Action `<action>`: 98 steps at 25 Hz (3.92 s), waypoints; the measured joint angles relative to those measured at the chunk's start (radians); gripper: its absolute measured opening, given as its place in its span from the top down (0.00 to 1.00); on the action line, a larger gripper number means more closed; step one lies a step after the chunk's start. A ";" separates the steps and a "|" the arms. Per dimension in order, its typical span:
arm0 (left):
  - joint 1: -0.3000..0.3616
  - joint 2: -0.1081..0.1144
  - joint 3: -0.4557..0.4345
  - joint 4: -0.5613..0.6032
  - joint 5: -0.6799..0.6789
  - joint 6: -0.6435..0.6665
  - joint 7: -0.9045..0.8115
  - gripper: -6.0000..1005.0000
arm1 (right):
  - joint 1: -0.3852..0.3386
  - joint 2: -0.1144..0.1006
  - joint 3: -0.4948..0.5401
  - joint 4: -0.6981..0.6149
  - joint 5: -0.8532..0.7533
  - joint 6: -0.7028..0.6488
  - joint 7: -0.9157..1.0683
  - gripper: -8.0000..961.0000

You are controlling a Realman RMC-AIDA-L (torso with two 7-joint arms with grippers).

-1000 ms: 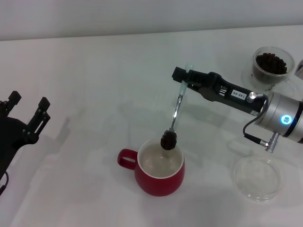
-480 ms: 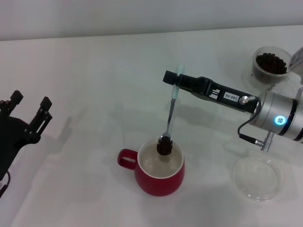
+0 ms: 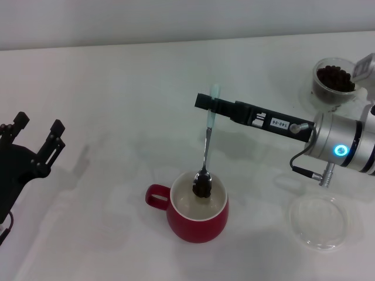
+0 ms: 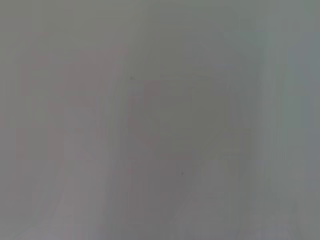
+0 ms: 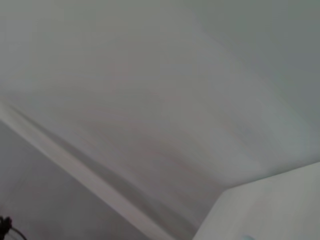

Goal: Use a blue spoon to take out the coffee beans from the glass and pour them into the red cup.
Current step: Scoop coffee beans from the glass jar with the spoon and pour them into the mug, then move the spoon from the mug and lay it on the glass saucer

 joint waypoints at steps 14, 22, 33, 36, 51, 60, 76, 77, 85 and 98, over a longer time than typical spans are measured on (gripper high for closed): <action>0.002 0.000 0.000 -0.002 0.000 0.000 0.000 0.27 | 0.002 0.000 -0.031 -0.023 0.000 0.011 -0.096 0.81; 0.000 0.000 -0.002 -0.002 0.000 0.000 0.000 0.27 | -0.004 0.000 -0.054 -0.061 0.002 0.035 -0.148 0.81; -0.006 0.000 -0.006 0.000 -0.002 0.004 0.000 0.27 | -0.005 0.000 -0.056 -0.062 0.007 0.068 -0.238 0.81; -0.010 0.000 -0.006 -0.002 -0.002 0.011 0.000 0.27 | -0.011 0.000 -0.047 -0.061 0.018 0.073 -0.212 0.81; -0.015 0.002 -0.008 -0.003 -0.005 0.026 0.000 0.27 | -0.097 -0.014 0.025 -0.074 0.091 0.141 -0.111 0.81; -0.012 0.002 -0.008 0.004 -0.008 0.026 0.000 0.27 | -0.242 -0.042 0.094 -0.173 0.092 0.144 -0.048 0.81; -0.027 0.003 -0.008 0.006 -0.002 0.026 0.000 0.27 | -0.407 -0.109 0.099 -0.189 0.086 0.135 -0.087 0.80; -0.028 0.003 -0.008 0.006 -0.002 0.026 0.000 0.27 | -0.414 -0.110 0.100 -0.189 0.085 0.132 -0.090 0.80; -0.038 0.003 -0.008 0.006 -0.001 0.027 0.001 0.27 | -0.446 -0.115 0.095 -0.181 0.072 0.103 -0.111 0.80; -0.045 0.004 -0.008 0.005 -0.001 0.046 0.002 0.27 | -0.453 -0.110 0.091 -0.180 0.040 0.060 -0.114 0.80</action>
